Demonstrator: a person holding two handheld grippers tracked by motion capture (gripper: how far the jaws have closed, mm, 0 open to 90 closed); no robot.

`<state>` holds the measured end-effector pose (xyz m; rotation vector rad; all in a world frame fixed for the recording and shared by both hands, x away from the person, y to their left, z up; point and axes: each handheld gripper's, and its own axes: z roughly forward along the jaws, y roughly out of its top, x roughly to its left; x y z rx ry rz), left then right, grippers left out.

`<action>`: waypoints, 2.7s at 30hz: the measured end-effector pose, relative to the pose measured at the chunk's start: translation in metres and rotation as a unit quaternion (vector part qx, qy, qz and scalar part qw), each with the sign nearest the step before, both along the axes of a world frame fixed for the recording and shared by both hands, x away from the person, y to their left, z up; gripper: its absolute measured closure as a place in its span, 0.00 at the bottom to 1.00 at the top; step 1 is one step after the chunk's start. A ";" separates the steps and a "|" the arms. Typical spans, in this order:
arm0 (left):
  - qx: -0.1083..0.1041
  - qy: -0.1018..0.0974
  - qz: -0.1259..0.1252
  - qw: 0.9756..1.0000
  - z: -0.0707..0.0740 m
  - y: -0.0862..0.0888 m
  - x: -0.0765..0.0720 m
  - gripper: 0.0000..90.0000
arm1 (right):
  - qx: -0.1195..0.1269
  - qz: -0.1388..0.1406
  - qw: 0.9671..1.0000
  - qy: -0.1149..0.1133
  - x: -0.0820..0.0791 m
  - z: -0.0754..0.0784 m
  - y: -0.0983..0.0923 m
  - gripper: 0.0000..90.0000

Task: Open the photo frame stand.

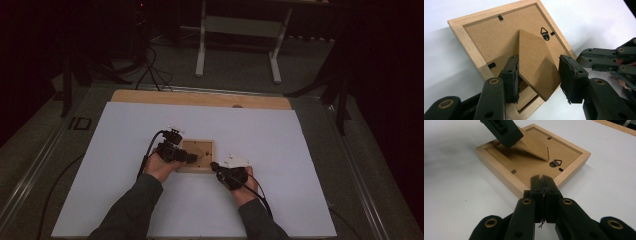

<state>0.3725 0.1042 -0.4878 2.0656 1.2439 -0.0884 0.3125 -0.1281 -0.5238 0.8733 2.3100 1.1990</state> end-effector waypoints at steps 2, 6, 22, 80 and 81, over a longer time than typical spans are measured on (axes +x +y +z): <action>0.003 -0.003 0.000 1.000 0.000 -0.001 0.000 0.60 | -0.001 0.000 1.000 -0.001 0.000 0.000 0.000 0.97; 0.012 -0.013 -0.002 1.000 0.001 -0.002 -0.002 0.60 | 0.002 0.000 1.000 0.003 0.001 0.000 -0.001 0.94; 0.037 -0.050 -0.015 0.998 0.004 -0.007 -0.008 0.60 | 0.022 0.003 1.000 0.018 0.004 0.011 -0.009 0.78; 0.097 -0.209 -0.036 0.972 0.003 -0.018 -0.055 0.60 | 0.068 -0.024 0.997 0.011 0.014 0.060 -0.035 0.64; 0.101 -0.214 -0.036 0.971 0.002 -0.018 -0.056 0.59 | 0.067 -0.023 0.997 0.009 0.016 0.061 -0.034 0.64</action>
